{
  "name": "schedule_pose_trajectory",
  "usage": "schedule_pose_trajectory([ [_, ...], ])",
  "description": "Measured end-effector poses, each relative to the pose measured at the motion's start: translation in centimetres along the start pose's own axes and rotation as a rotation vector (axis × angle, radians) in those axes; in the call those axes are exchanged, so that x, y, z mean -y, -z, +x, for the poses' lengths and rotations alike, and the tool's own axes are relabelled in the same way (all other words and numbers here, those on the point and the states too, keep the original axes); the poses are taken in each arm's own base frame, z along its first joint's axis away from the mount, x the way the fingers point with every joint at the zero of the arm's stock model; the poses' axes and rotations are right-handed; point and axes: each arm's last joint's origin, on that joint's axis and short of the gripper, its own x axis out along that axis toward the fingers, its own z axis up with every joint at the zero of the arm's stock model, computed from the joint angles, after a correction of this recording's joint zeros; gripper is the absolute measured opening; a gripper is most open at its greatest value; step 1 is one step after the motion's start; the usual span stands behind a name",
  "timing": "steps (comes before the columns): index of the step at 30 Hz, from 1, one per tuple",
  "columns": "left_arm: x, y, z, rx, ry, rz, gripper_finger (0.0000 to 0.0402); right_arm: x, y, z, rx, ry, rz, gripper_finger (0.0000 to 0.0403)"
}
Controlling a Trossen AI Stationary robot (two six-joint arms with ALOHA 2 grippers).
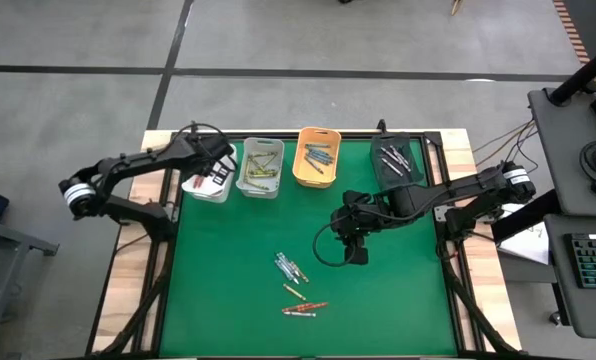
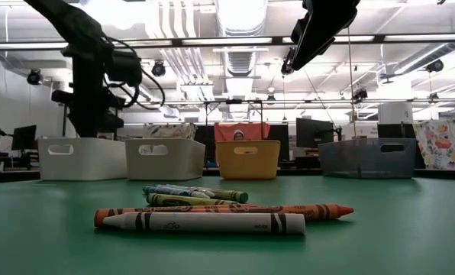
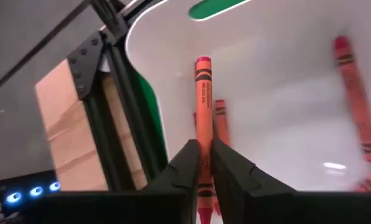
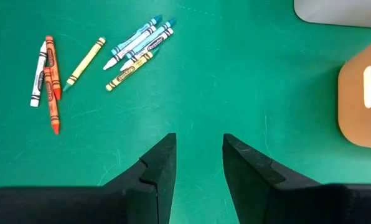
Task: Sort crayons
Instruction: Put the orange crayon into the white bin, then put the green crayon into the gray bin
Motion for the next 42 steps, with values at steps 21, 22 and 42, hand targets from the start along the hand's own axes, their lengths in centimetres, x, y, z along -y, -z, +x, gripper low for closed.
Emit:
schedule_pose_trajectory([
  [21,2.6,2.8,-6.2,0.169,0.367,0.067,0.0073,-0.1,0.0,0.0,0.002,-0.003,0.18,0.0118],
  [22,3.0,3.3,-7.0,0.198,0.403,0.084,0.0073,-0.2,0.0,0.0,0.002,-0.003,0.217,0.0118],
  [42,11.8,14.5,-18.5,0.788,0.984,0.533,0.0073,-6.1,-0.5,7.3,-0.324,-0.236,0.481,0.0118],
])
